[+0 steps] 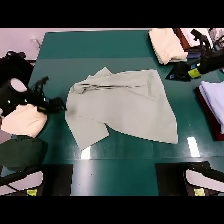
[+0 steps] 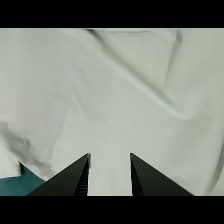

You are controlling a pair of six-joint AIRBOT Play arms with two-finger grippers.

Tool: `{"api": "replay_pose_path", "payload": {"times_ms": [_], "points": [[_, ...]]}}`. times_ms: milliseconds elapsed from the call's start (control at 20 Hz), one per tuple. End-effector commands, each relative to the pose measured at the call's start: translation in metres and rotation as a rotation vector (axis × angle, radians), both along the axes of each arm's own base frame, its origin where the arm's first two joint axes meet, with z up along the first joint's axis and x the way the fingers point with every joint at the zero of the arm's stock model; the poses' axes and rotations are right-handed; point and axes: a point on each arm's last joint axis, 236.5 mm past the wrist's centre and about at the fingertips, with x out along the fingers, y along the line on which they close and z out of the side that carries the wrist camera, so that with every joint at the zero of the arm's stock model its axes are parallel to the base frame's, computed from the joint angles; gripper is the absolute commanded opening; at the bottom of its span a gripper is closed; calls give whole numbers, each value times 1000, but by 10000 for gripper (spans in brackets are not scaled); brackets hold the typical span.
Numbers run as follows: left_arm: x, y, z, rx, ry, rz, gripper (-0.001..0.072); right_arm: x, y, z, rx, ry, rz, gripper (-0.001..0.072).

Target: Fold the shirts.

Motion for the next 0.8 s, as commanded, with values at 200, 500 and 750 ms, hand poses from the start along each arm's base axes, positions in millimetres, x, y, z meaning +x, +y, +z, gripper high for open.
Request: {"api": "replay_pose_path", "payload": {"times_ms": [200, 500, 750], "points": [[-4, -25, -25, -105, -36, 86, 538, -31, 3, -12, 29, 4, -22, 303], [7, -44, -4, -111, -80, 19, 26, -56, -36, -25, 18, 133, -68, 303], [31, -47, 53, -112, -214, -41, 25, -156, -123, -116, -93, 447, -318, 454]]}}
